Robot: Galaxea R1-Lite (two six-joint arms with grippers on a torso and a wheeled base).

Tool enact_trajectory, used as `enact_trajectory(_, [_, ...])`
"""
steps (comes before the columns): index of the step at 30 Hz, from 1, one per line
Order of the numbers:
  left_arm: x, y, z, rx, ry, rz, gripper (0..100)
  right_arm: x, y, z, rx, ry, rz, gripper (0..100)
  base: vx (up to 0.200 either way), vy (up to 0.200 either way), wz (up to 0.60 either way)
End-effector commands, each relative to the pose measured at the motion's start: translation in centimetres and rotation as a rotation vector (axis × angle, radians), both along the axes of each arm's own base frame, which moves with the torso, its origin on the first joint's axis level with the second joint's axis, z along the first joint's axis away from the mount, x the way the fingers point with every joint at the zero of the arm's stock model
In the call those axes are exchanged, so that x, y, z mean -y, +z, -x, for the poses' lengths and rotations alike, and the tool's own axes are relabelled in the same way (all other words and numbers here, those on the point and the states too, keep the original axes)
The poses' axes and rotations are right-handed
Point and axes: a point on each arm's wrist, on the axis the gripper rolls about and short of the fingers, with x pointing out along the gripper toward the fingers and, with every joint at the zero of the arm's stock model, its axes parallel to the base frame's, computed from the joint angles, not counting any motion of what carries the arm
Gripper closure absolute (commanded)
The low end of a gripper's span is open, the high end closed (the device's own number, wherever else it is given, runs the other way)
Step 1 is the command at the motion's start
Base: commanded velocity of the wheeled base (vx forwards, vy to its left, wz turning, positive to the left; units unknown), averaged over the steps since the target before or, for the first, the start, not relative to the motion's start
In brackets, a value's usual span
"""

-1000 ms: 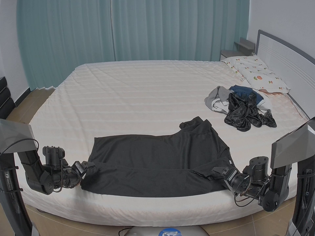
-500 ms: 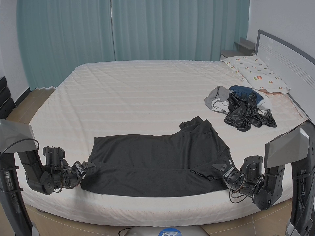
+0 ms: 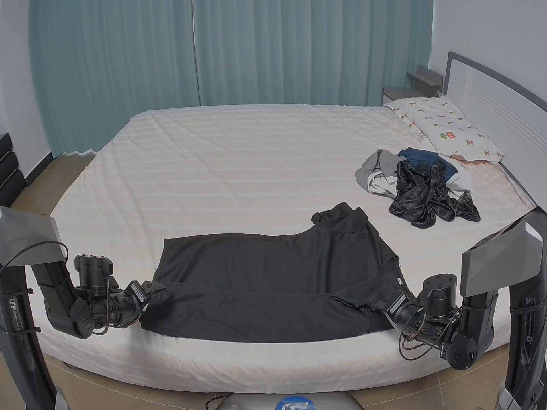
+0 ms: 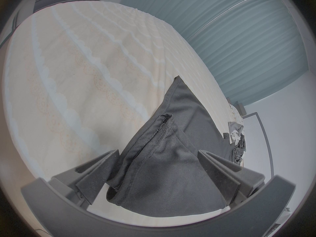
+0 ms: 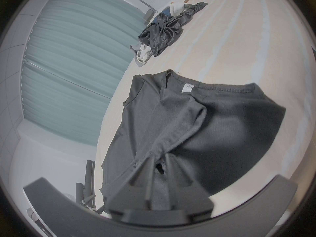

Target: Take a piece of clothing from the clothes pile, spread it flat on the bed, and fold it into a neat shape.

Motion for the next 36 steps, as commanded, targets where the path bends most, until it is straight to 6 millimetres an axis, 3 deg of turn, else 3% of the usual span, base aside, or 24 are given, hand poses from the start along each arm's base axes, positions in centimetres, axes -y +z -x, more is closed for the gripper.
enact_trajectory(1, [0.0, -0.1, 0.1, 0.004, 0.000, 0.000, 0, 0.1, 1.7, 0.2, 0.049, 0.006, -0.022, 100, 0.000, 0.000, 0.00])
enact_trajectory(7, [0.0, -0.2, 0.1, 0.011, 0.001, 0.001, 0, 0.2, 0.8, 0.5, 0.012, 0.011, -0.004, 100, 0.000, 0.000, 0.00])
enact_trajectory(8, [0.0, -0.2, 0.1, 0.011, 0.001, 0.001, 0, 0.2, 0.8, 0.5, 0.012, 0.011, -0.004, 0, 0.000, 0.000, 0.00])
enact_trajectory(16, [0.0, -0.2, 0.1, 0.012, 0.002, 0.002, 0, -0.2, -1.3, 0.0, -0.030, 0.006, 0.019, 0, 0.000, 0.000, 0.00])
enact_trajectory(33, [0.0, -0.3, 0.1, 0.010, 0.000, -0.002, 0, -1.0, -2.1, -3.0, 0.042, -0.030, -0.001, 0, 0.000, 0.000, 0.00])
enact_trajectory(34, [0.0, -0.3, 0.1, 0.010, 0.000, -0.002, 0, -1.0, -2.2, -3.1, 0.044, -0.032, 0.001, 100, 0.000, 0.000, 0.00])
enact_trajectory(36, [0.0, -0.3, 0.1, 0.010, 0.000, -0.002, 0, -1.1, -2.2, -3.1, 0.046, -0.031, 0.003, 100, 0.000, 0.000, 0.00])
